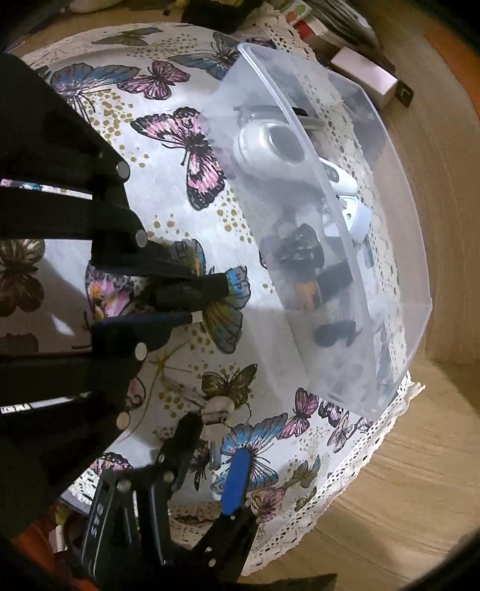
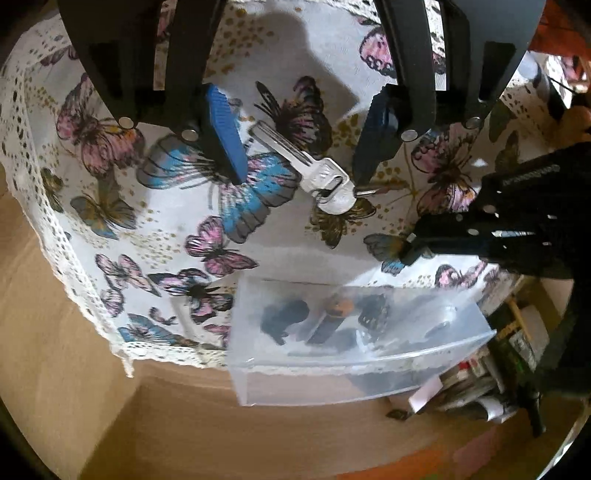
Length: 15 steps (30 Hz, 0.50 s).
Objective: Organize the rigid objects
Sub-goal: 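Lower the right tool onto the silver key and close its fingers on it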
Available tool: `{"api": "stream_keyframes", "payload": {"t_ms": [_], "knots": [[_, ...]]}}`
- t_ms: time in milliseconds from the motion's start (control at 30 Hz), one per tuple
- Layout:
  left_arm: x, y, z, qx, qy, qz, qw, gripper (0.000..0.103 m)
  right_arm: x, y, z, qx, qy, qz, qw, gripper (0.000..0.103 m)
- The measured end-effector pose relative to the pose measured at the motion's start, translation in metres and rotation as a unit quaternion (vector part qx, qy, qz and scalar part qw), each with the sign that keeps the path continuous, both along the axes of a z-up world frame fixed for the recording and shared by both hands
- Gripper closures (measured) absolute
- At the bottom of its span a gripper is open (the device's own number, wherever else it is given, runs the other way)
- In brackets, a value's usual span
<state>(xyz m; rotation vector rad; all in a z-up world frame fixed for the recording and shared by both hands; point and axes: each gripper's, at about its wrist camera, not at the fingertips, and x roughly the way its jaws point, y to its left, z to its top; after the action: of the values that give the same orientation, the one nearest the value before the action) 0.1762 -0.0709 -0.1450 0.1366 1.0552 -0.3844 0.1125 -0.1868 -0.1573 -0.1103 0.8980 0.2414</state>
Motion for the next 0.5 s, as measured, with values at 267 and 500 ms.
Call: {"api": "stream_keyframes", "payload": {"t_ms": [267, 500], "knots": [[-0.003, 0.009, 0.006, -0.008, -0.003, 0.008, 0.9999, 0.086, 0.002, 0.003, 0.001, 0.0, -0.007, 0.017, 1.0, 0.079], [-0.005, 0.02, 0.017, -0.019, -0.016, 0.024, 0.9994, 0.086, -0.001, -0.001, 0.012, 0.012, -0.028, 0.002, 1.0, 0.08]]}}
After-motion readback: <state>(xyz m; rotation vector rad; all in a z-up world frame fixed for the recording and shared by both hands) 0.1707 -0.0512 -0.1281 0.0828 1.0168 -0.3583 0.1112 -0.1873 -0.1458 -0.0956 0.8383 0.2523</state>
